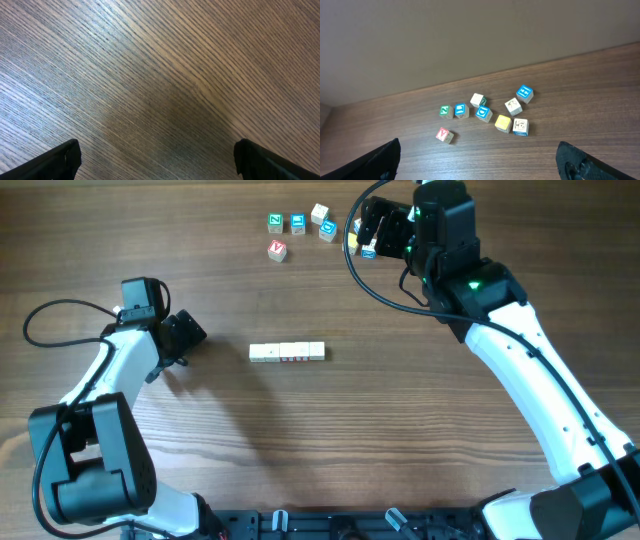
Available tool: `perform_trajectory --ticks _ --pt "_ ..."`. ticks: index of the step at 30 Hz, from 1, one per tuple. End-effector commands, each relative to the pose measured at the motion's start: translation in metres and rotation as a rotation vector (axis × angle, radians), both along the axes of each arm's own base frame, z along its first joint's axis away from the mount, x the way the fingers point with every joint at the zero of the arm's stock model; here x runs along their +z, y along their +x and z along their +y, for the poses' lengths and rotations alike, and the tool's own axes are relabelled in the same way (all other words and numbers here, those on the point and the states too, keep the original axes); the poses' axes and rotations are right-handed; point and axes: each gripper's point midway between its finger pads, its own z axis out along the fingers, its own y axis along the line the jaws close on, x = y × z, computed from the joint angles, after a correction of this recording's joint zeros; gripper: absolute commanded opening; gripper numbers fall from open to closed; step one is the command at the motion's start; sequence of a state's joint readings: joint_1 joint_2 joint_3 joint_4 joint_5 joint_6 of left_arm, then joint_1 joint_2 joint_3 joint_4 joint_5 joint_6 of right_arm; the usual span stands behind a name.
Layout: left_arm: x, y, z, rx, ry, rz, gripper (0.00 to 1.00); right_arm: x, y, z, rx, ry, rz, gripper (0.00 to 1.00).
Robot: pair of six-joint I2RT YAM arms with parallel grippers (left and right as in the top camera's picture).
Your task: Form a horizontal line
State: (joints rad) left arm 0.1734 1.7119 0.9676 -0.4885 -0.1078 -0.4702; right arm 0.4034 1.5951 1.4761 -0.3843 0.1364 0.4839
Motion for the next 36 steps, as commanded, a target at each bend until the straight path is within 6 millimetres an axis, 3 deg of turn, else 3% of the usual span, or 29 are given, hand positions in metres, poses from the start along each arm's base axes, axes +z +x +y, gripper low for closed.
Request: perform_trajectory --ticks 1,3,7,13,19,23,25,28,33,36 --pt "-0.003 -0.003 0.003 0.017 0.001 0.008 1.00 0.003 0.002 0.000 -0.005 -0.011 -0.016 1.00" --pt "-0.003 -0.003 0.003 0.017 0.001 0.008 1.00 0.019 0.004 0.001 -0.004 0.012 -0.069 1.00" --pt "-0.003 -0.003 0.003 0.017 0.001 0.008 1.00 0.072 -0.001 -0.002 -0.006 0.077 -0.217 1.00" --pt "-0.003 -0.003 0.003 0.017 0.001 0.008 1.00 0.128 -0.031 -0.014 -0.007 0.128 -0.336 1.00" --pt "-0.003 -0.003 0.003 0.017 0.001 0.008 1.00 0.199 -0.085 -0.038 -0.008 0.197 -0.494 1.00" --pt "-0.003 -0.003 0.003 0.017 0.001 0.008 1.00 0.227 -0.118 -0.052 -0.009 0.230 -0.570 1.00" --pt "-0.003 -0.003 0.003 0.017 0.001 0.008 1.00 0.214 -0.125 -0.055 -0.009 0.224 -0.557 1.00" --pt "-0.003 -0.003 0.003 0.017 0.001 0.008 1.00 0.161 -0.134 -0.061 -0.016 0.193 -0.489 1.00" --pt "-0.003 -0.003 0.003 0.017 0.001 0.008 1.00 0.064 -0.167 -0.104 -0.101 0.133 -0.396 1.00" --pt "-0.003 -0.003 0.003 0.017 0.001 0.008 1.00 0.017 -0.186 -0.119 -0.133 0.117 -0.370 0.99"
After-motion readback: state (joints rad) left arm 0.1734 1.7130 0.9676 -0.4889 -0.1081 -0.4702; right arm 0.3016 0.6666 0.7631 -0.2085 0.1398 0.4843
